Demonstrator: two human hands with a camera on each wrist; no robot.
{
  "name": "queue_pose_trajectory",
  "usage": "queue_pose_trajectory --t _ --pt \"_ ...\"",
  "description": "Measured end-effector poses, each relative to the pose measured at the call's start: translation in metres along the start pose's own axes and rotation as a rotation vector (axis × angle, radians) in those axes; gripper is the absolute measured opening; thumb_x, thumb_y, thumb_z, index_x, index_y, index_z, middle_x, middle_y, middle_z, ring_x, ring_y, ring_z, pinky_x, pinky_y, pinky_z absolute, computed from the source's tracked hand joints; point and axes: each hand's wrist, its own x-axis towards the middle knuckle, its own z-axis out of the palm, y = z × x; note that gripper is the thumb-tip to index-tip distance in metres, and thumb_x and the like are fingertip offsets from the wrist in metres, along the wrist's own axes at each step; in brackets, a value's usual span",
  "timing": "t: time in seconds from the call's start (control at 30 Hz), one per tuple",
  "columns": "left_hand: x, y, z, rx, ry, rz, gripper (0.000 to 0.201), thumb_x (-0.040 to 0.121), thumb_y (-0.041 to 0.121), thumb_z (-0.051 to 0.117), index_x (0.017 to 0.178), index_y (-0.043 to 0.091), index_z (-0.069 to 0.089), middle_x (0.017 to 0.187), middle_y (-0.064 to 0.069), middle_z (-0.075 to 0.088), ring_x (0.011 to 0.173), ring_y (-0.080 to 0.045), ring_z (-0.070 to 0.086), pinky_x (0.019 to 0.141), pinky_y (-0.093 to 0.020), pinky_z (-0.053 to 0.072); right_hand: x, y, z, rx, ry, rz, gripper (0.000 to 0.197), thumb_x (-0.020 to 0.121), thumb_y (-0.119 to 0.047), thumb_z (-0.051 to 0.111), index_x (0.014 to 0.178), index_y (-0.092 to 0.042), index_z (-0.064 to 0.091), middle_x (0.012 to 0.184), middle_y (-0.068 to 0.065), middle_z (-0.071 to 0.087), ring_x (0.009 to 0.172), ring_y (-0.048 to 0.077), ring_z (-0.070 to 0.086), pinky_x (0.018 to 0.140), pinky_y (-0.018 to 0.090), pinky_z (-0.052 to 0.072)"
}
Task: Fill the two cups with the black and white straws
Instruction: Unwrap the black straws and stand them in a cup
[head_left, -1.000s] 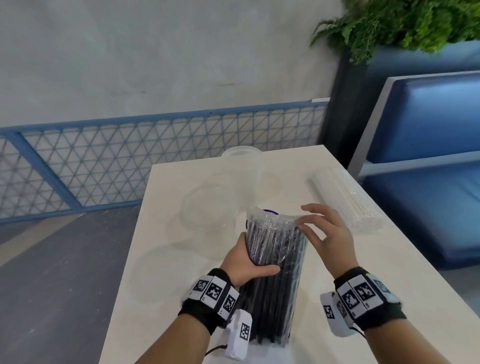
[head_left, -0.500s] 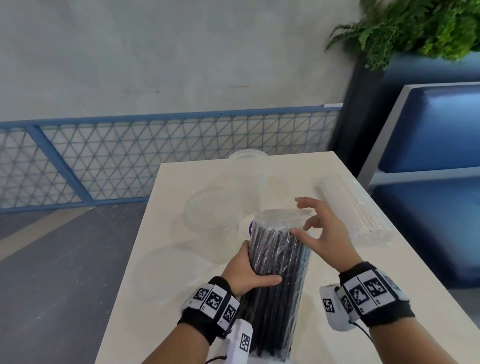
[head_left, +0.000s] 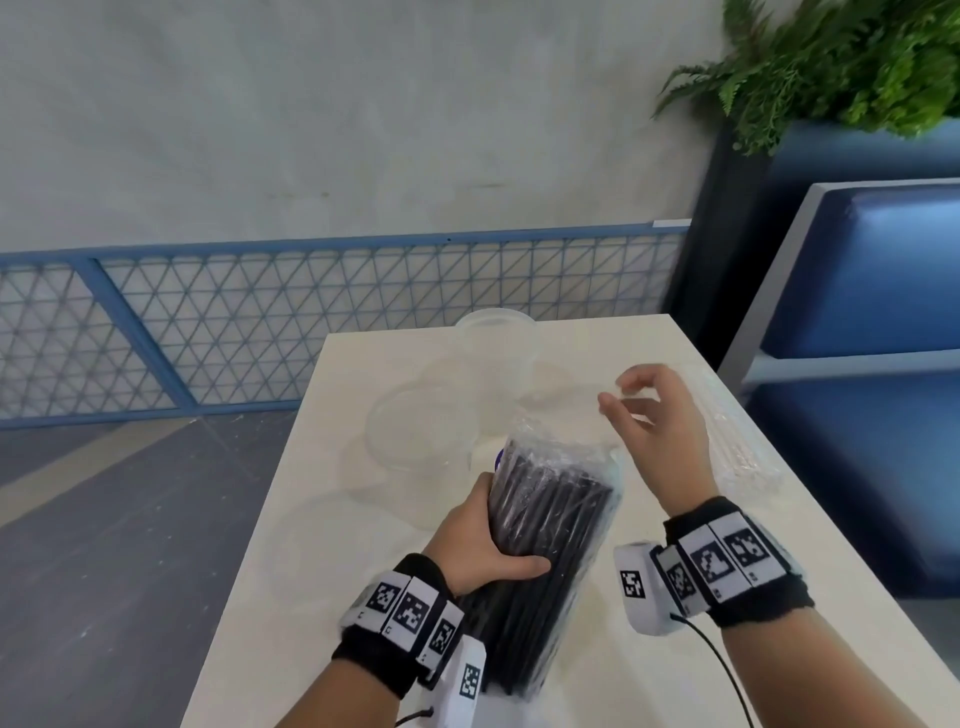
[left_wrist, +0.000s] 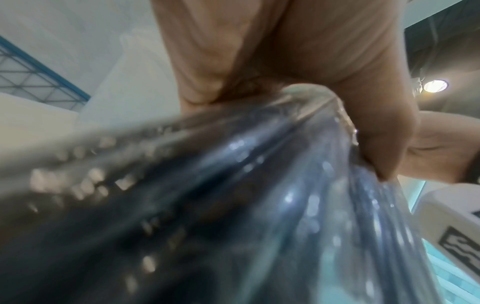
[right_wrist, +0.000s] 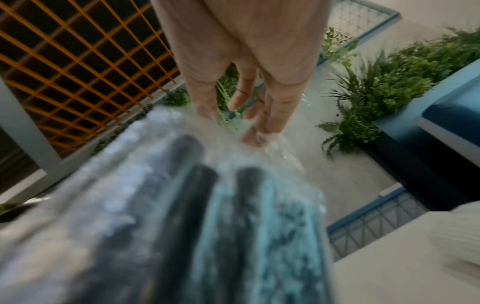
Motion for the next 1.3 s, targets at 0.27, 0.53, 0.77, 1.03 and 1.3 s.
queue_pose_trajectory --t 0.27,0.53,0.77,1.03,1.3 --pt "-0.017 0.006 -0.010 0.100 0.044 0.041 0.082 0.057 0.034 0.084 0.121 0.031 0.033 0.103 0.017 0.061 0.096 -0.002 0.061 0.081 -0.010 0.044 -0.006 -0.013 -0.001 -0.181 -0.521 0.008 0.040 0.085 -0.019 0.064 0.120 -0.036 0.054 0.100 -0.010 0.063 0.049 0.003 0.055 0.060 0.008 0.045" --pt "-0.032 0.000 -0.024 0.076 0.102 0.041 0.080 0.055 0.030 0.086 0.119 0.035 0.038 0.106 0.019 0.063 0.098 0.008 0.059 0.081 -0.005 0.043 -0.005 -0.028 0.000 -0.224 -0.726 -0.067 0.025 0.078 -0.012 0.070 0.087 -0.034 0.064 0.092 -0.012 0.067 0.055 -0.003 0.049 0.058 0.007 0.036" --pt "-0.032 -0.008 -0.025 0.031 0.153 0.029 0.079 0.055 0.026 0.085 0.121 0.032 0.041 0.108 0.015 0.065 0.098 0.004 0.061 0.084 -0.013 0.047 -0.011 -0.026 0.023 -0.238 -0.819 -0.166 0.036 0.075 -0.024 0.075 0.108 -0.032 0.063 0.105 -0.011 0.065 0.094 0.001 0.058 0.071 0.007 0.041" --pt "-0.031 -0.015 -0.029 0.027 0.172 0.024 0.077 0.055 0.028 0.086 0.117 0.031 0.041 0.104 0.016 0.065 0.095 0.006 0.061 0.080 -0.009 0.046 -0.022 -0.026 0.039 -0.277 -0.584 -0.223 0.025 0.076 0.002 0.061 0.071 -0.022 0.066 0.069 -0.006 0.059 0.065 0.008 0.053 0.063 0.016 0.041" --pt "-0.025 -0.017 -0.030 0.085 0.122 0.002 0.073 0.058 0.034 0.084 0.117 0.026 0.042 0.107 0.011 0.064 0.097 -0.004 0.062 0.086 -0.021 0.049 -0.013 -0.028 0.035 -0.184 -0.352 -0.119 0.011 0.078 -0.003 0.069 0.077 -0.013 0.073 0.062 -0.014 0.064 0.060 -0.002 0.061 0.063 0.005 0.045"
